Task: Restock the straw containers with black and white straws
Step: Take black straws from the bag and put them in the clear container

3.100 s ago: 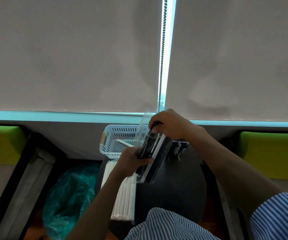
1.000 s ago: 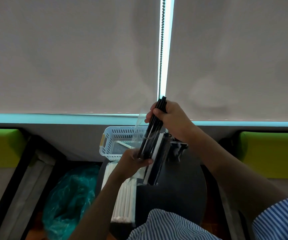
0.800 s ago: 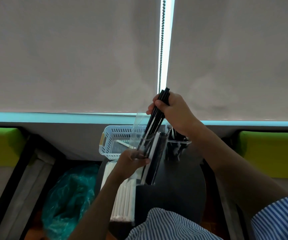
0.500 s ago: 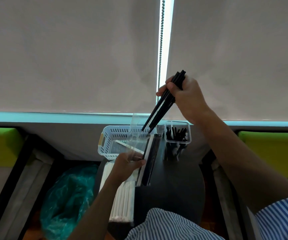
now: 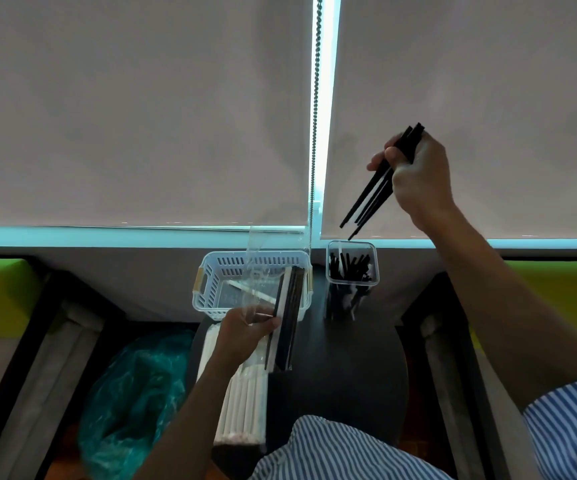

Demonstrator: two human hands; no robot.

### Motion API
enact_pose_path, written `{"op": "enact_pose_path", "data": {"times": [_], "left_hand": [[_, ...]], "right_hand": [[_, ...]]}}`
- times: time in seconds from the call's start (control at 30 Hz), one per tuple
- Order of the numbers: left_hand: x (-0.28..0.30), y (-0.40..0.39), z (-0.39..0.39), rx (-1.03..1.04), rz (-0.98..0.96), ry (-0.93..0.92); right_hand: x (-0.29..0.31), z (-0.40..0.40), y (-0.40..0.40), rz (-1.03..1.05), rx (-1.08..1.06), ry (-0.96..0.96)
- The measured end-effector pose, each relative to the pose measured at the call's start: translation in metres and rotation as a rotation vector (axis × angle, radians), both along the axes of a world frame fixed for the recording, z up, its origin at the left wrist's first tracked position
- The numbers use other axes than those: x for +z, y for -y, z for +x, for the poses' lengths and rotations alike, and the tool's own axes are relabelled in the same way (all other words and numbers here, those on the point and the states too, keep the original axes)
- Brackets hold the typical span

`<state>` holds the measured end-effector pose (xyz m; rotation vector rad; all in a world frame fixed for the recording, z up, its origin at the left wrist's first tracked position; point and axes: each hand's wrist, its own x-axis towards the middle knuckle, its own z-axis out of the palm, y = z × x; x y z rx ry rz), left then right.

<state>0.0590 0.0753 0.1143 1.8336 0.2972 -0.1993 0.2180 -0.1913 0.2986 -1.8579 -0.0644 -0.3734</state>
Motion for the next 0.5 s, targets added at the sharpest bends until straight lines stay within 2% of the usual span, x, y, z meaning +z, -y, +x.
{"op": "enact_pose_path", "data": {"times": [0.3, 0.5], "left_hand": [[0.004, 0.003, 0.000, -0.009, -0.036, 0.023], [0.001, -0.002, -0.001, -0.032, 0.000, 0.006]], "right_hand": [[-0.075, 0.001, 0.001, -0.096, -0.075, -0.113], [-0.106, -0.004, -0.003, -0.140, -0.024, -0.181]]}}
